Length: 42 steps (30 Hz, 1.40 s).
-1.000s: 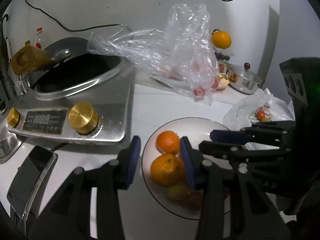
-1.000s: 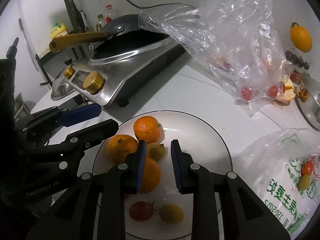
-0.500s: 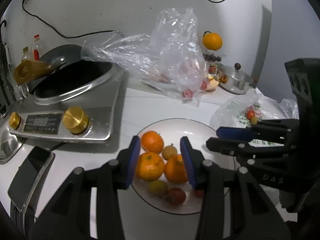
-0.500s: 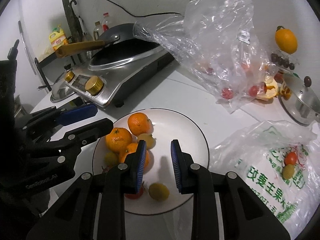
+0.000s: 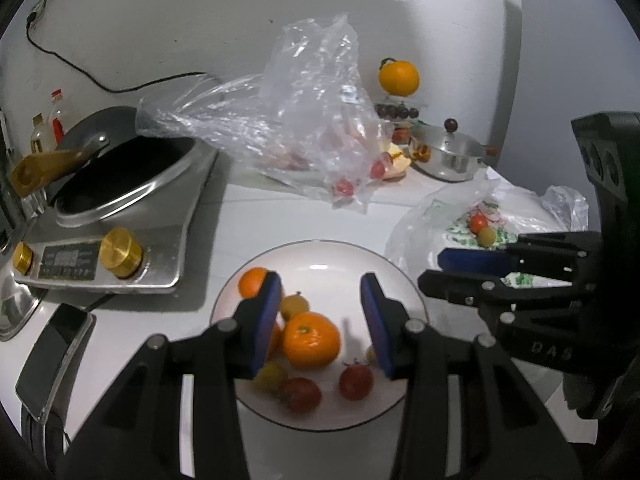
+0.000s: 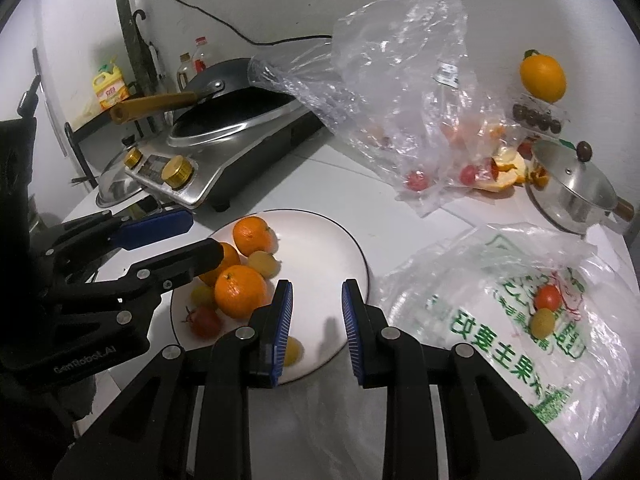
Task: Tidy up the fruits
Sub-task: 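Move both grippers back over the fruit on the bag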
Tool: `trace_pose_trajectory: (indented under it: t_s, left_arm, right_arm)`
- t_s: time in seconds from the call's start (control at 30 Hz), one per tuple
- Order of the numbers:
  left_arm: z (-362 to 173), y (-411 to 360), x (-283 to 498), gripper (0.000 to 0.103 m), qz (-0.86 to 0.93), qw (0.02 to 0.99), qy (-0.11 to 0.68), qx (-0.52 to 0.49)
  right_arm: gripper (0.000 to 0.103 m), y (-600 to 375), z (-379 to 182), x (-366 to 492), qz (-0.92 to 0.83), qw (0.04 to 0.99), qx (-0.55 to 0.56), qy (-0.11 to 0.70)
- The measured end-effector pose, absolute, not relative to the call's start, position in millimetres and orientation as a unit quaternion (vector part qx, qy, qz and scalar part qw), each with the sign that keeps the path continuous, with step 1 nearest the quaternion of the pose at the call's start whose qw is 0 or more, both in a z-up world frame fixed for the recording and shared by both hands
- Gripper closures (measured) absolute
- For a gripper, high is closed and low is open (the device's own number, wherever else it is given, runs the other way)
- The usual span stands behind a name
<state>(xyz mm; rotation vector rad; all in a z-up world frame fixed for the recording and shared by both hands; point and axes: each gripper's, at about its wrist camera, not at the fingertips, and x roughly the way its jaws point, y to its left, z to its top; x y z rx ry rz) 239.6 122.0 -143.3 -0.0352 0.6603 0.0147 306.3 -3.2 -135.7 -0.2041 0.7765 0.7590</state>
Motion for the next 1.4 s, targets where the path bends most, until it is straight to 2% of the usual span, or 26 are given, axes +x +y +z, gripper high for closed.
trace_pose_trajectory:
  t_s: [0.13, 0.2, 0.23, 0.73, 0.8, 0.9, 1.4]
  left_arm:
    - [-144, 111, 242, 0.060, 0.006, 0.945, 0.326, -0.014]
    - [-144, 105, 243, 0.050, 0.004, 0.945, 0.327, -0.014]
    - [-144, 102, 243, 0.048, 0.003, 0.945, 0.326, -0.015]
    - [-143, 61, 256, 0.048, -0.008, 0.945, 0.327, -0.021]
    - [-144, 55, 259, 0.048, -0.008, 0.945, 0.327, -0.020]
    - [-146, 47, 263, 0.048, -0.012, 0.944, 0.330, -0.019]
    - [-161, 20, 292, 0.047, -0.024, 0.935, 0.354, -0.007]
  right_arm:
    - [0.076, -16, -135, 306, 0.355, 0.854, -0.094, 0.368]
    - [0.076, -24, -135, 306, 0.350, 0.857, -0.094, 0.367]
    - [0.076, -28, -135, 306, 0.348, 0.858, -0.094, 0.366]
    - [0.075, -79, -135, 315, 0.325, 0.871, -0.078, 0.361]
    - [0.074, -86, -136, 318, 0.322, 0.872, -0.076, 0.361]
    - [0.067, -96, -137, 321, 0.320, 0.873, -0.073, 0.361]
    - [0.067, -126, -151, 348, 0.309, 0.874, -0.058, 0.371]
